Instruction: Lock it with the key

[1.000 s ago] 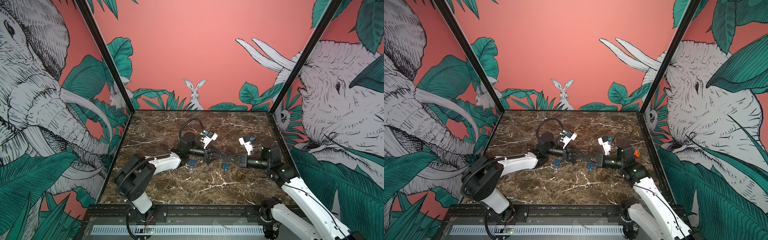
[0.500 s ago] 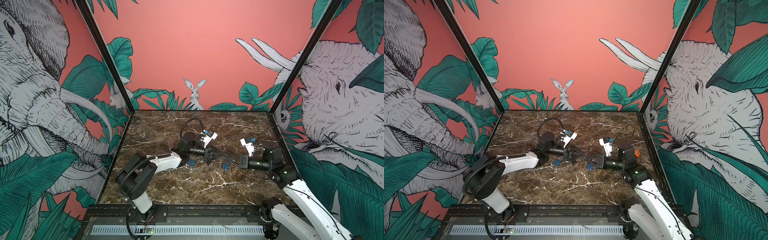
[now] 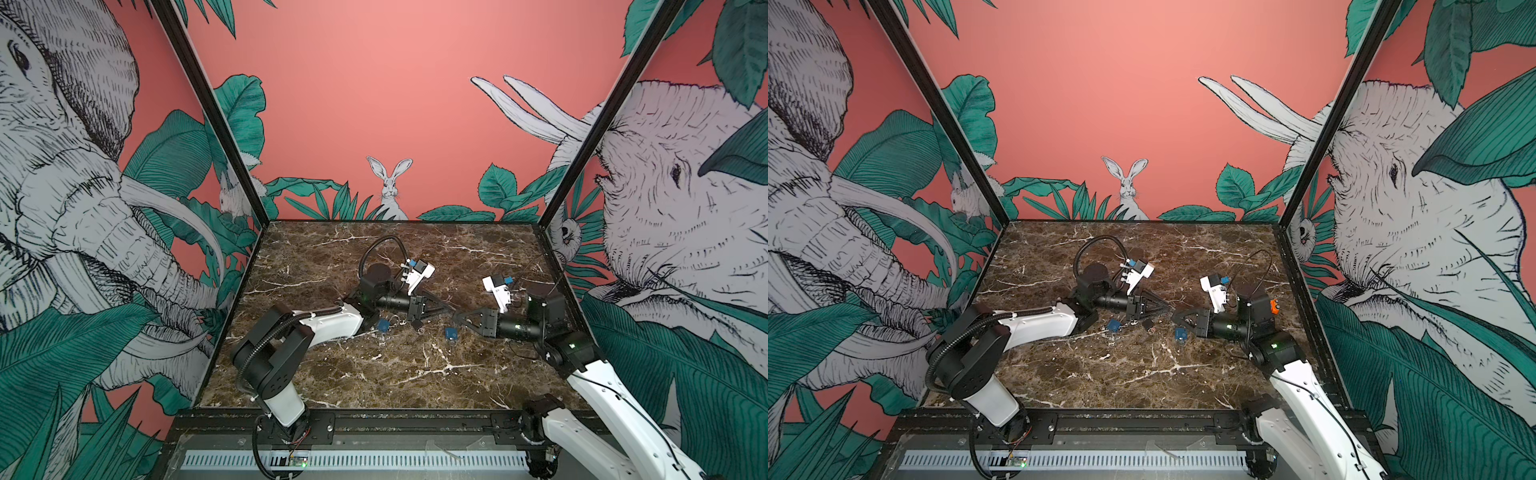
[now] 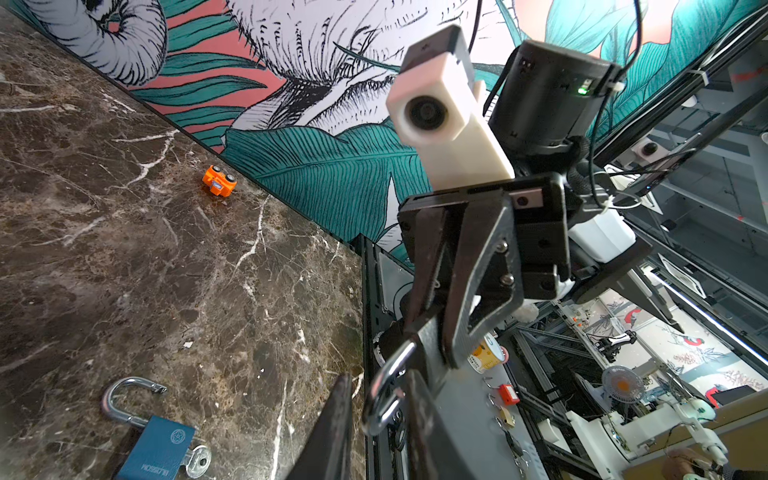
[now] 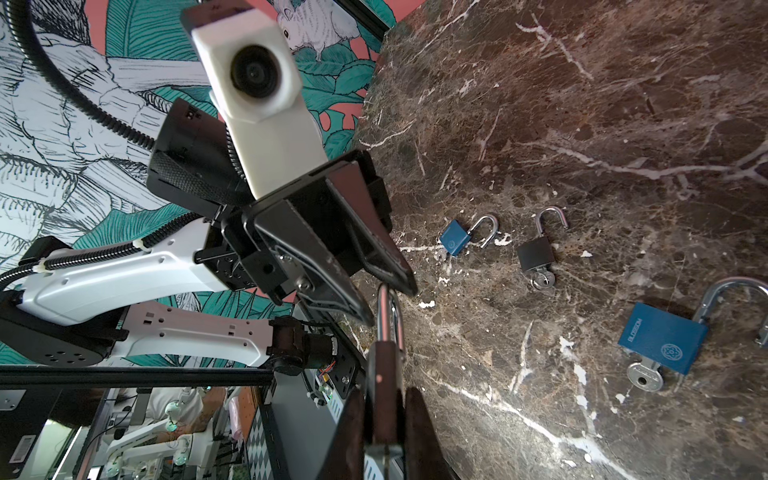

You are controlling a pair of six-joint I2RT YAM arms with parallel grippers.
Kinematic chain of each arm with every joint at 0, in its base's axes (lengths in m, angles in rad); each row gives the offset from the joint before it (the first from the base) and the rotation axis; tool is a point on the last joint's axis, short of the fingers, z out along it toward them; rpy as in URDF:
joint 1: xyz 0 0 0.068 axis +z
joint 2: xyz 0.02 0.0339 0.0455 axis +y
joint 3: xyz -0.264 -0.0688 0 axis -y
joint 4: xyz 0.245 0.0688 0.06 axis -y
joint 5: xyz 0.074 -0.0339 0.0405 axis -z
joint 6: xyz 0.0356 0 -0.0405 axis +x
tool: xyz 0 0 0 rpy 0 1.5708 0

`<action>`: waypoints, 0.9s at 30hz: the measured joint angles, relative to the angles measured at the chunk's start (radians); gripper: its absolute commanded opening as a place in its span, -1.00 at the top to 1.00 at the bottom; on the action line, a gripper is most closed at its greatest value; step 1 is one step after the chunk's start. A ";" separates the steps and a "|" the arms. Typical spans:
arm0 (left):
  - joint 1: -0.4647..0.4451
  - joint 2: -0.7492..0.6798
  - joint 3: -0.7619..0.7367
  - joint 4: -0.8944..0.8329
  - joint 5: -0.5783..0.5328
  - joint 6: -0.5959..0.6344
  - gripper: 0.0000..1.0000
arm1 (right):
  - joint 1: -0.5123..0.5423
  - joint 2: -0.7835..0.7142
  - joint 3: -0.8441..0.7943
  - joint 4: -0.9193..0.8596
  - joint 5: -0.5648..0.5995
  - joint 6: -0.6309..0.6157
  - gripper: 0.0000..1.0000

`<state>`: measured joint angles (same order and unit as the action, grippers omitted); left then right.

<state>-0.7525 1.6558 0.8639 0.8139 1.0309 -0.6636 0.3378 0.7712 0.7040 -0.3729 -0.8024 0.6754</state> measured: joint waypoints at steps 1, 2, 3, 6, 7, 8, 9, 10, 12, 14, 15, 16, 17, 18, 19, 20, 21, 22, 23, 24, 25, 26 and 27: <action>0.000 0.000 0.000 0.000 0.000 0.000 0.55 | 0.000 0.000 0.000 0.000 0.000 0.000 1.00; 0.000 0.000 0.000 0.000 0.000 0.000 0.55 | 0.000 0.000 0.000 0.000 0.001 0.000 1.00; 0.000 0.001 0.000 0.000 0.000 0.000 0.58 | 0.000 0.000 0.000 0.000 0.002 -0.001 1.00; 0.000 0.002 0.000 0.000 0.000 -0.002 0.60 | 0.000 0.000 0.000 0.001 0.003 -0.003 1.00; 0.000 0.003 0.000 0.000 0.000 -0.002 0.62 | -0.001 0.000 0.000 0.001 0.003 -0.003 1.00; 0.000 0.003 0.000 -0.001 0.000 -0.002 0.66 | -0.001 0.000 0.000 0.001 0.003 -0.003 1.00; 0.000 0.003 0.000 -0.001 0.000 -0.002 0.67 | -0.001 0.000 0.000 0.001 0.003 -0.003 1.00; 0.000 0.003 0.000 -0.001 0.000 -0.001 0.67 | -0.002 0.000 0.000 0.001 0.003 -0.003 1.00; 0.000 0.003 0.000 -0.001 0.000 -0.002 0.72 | -0.004 0.000 0.000 0.002 0.003 -0.003 1.00; 0.000 0.003 0.000 -0.002 -0.001 -0.002 0.77 | -0.005 0.000 -0.002 0.003 0.003 -0.003 1.00; 0.000 0.003 0.000 -0.002 -0.002 -0.002 0.79 | -0.005 0.000 -0.004 0.005 0.003 -0.005 1.00; 0.000 0.003 0.000 -0.002 -0.002 -0.003 0.81 | -0.005 0.000 -0.008 0.005 0.003 -0.007 1.00; 0.000 0.003 0.000 -0.003 -0.002 -0.004 0.85 | -0.005 0.000 -0.010 0.006 0.003 -0.009 1.00; 0.000 0.003 0.000 -0.004 -0.003 -0.006 0.88 | -0.005 0.000 -0.011 0.005 0.005 -0.011 1.00; 0.001 0.003 0.000 -0.003 -0.002 -0.008 0.90 | -0.006 -0.001 -0.012 0.005 0.005 -0.015 1.00; 0.001 0.003 0.000 -0.003 -0.002 -0.012 0.92 | -0.006 -0.001 -0.012 0.005 0.006 -0.019 1.00; 0.001 0.003 0.000 -0.003 -0.002 -0.016 0.96 | -0.006 -0.001 -0.012 0.005 0.006 -0.022 1.00; 0.001 0.003 0.000 -0.003 -0.002 -0.018 1.00 | -0.006 -0.001 -0.012 0.005 0.006 -0.025 1.00; 0.001 0.003 0.000 -0.003 -0.002 -0.022 1.00 | -0.006 -0.001 -0.012 0.005 0.006 -0.027 1.00; 0.001 0.003 0.000 -0.003 -0.002 -0.023 1.00 | -0.006 -0.001 -0.012 0.005 0.006 -0.029 1.00; 0.001 0.003 0.000 -0.003 -0.002 -0.026 1.00 | -0.006 -0.001 -0.012 0.005 0.006 -0.030 1.00; 0.002 0.003 0.000 -0.003 -0.002 -0.029 1.00 | -0.006 -0.001 -0.012 0.005 0.006 -0.031 1.00; 0.001 0.003 0.000 -0.002 -0.002 -0.034 1.00 | -0.006 0.000 -0.012 0.005 0.006 -0.033 1.00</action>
<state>-0.7513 1.6585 0.8635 0.8116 1.0294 -0.6971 0.3317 0.7708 0.6922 -0.3679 -0.7959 0.6426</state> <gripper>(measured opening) 0.074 0.118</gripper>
